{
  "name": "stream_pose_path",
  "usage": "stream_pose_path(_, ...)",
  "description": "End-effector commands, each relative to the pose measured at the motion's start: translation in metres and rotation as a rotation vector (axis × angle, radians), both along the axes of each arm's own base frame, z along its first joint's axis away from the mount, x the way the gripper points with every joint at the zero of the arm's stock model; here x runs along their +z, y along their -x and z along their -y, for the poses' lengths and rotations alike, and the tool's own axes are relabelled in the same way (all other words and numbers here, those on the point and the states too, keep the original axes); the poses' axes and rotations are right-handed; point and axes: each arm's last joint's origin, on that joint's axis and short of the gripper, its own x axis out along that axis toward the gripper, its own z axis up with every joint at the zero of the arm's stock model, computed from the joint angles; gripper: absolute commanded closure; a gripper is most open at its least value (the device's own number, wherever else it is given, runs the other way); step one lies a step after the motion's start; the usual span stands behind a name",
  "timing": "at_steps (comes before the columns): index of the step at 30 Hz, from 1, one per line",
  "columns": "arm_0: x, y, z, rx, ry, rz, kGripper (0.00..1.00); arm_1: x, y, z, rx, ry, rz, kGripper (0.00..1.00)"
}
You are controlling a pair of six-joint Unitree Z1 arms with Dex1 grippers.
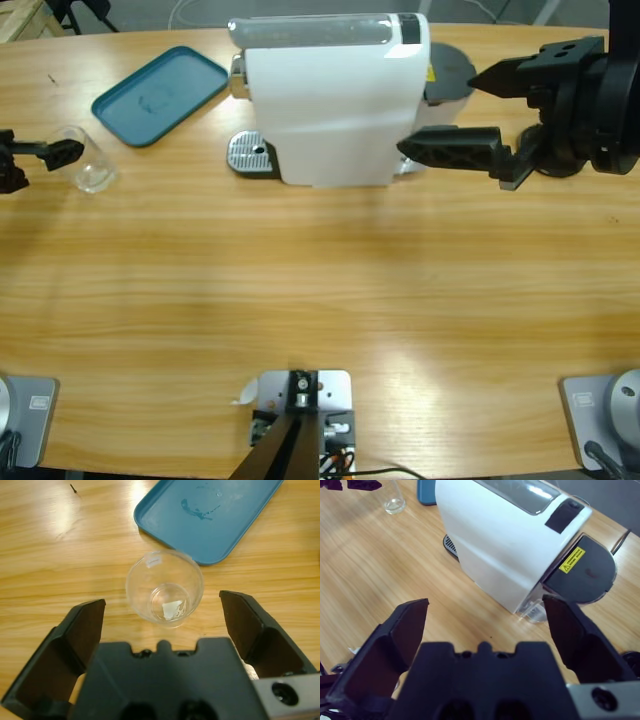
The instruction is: Pour coffee
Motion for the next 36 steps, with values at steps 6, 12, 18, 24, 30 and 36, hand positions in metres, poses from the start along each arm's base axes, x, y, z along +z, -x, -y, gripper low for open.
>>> stream_pose_path(6, -0.039, -0.014, 0.006, 0.010, -0.055, -0.020, 0.352, -0.024, -0.002, 0.000, -0.029, 0.048, -0.063, 0.000)
stream_pose_path(12, -0.047, -0.018, 0.006, 0.042, -0.088, -0.019, 0.359, -0.028, -0.001, 0.000, -0.036, 0.046, -0.071, 0.000)
stream_pose_path(18, -0.050, -0.016, 0.003, 0.068, -0.108, -0.008, 1.000, -0.029, -0.002, 0.000, -0.048, 0.047, -0.071, 0.000)
stream_pose_path(24, -0.045, -0.014, 0.003, 0.066, -0.091, 0.017, 0.322, -0.029, -0.002, 0.000, -0.046, 0.041, -0.068, 0.000)
stream_pose_path(30, -0.009, 0.002, -0.003, 0.026, -0.033, 0.166, 0.004, -0.037, -0.005, -0.004, -0.048, 0.041, -0.076, 0.000)
stream_pose_path(36, 0.017, 0.014, -0.013, -0.010, -0.057, 0.246, 0.004, -0.037, -0.008, -0.008, -0.045, 0.027, -0.068, 0.000)
